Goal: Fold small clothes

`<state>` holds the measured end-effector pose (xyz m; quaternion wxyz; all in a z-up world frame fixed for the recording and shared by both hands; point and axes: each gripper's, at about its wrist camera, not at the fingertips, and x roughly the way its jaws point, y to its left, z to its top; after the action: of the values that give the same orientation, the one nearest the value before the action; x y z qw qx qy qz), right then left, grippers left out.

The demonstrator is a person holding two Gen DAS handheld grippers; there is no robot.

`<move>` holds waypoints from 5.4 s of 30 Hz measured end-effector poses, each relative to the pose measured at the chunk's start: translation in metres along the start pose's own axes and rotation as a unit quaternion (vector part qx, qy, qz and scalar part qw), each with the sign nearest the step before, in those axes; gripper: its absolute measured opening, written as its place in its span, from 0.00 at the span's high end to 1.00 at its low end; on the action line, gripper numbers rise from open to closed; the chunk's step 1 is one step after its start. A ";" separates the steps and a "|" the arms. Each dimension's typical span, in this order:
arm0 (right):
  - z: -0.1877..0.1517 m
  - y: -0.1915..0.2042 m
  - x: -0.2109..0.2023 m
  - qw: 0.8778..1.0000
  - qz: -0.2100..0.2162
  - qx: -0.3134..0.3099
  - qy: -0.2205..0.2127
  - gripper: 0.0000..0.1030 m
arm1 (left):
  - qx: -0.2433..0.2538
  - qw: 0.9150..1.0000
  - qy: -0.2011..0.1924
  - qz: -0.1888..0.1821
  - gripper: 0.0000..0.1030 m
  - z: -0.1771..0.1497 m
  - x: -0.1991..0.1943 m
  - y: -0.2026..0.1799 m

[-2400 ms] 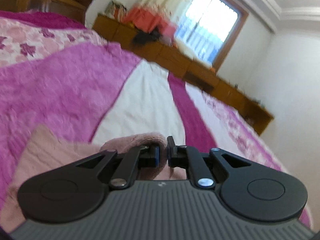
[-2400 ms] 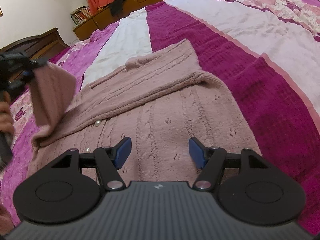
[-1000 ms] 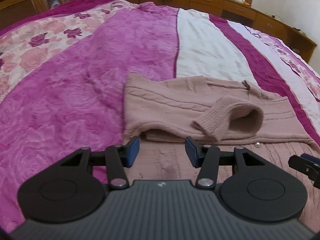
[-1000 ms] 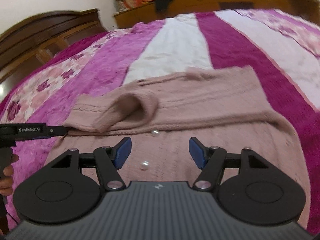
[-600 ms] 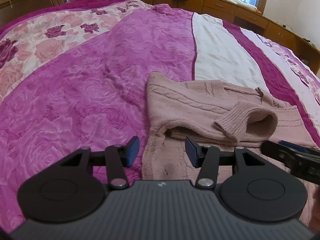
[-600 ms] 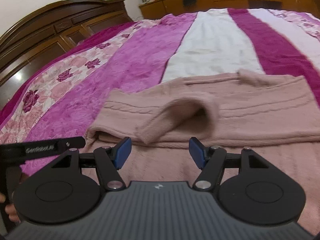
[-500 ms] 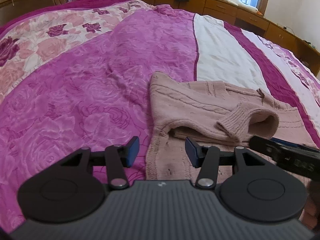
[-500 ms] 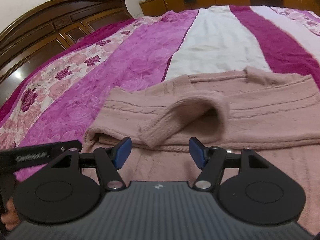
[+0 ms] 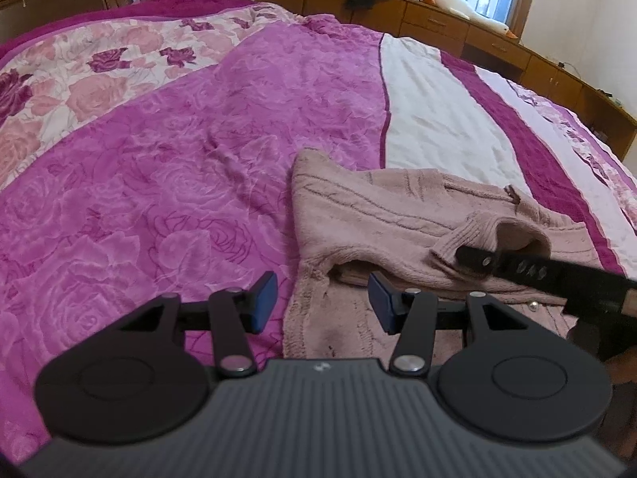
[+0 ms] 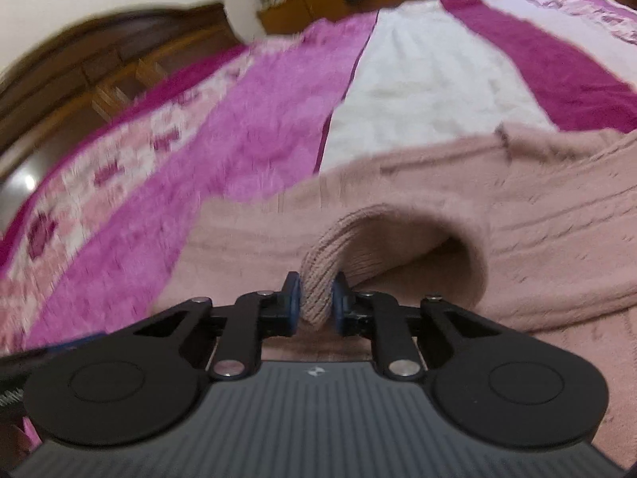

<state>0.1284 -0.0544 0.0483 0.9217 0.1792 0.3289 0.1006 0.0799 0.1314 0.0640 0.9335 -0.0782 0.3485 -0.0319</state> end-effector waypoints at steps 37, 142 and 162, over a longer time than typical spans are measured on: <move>0.028 -0.178 -0.066 0.984 -0.156 0.043 -0.071 0.32 | 0.041 0.999 0.013 -0.005 0.50 0.009 0.044 -0.040; -0.188 -0.029 -0.192 0.907 -0.118 -0.393 0.089 0.22 | 0.259 0.946 0.136 -0.140 0.48 -0.159 -0.076 -0.112; -0.173 -0.043 -0.204 0.948 -0.108 -0.296 0.043 0.23 | 0.351 0.927 0.075 -0.110 0.39 -0.181 -0.072 -0.140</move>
<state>-0.1354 -0.1101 0.0225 0.9236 -0.1424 0.3413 0.1005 -0.0937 -0.0212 -0.0005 0.8627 0.2195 0.3736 -0.2608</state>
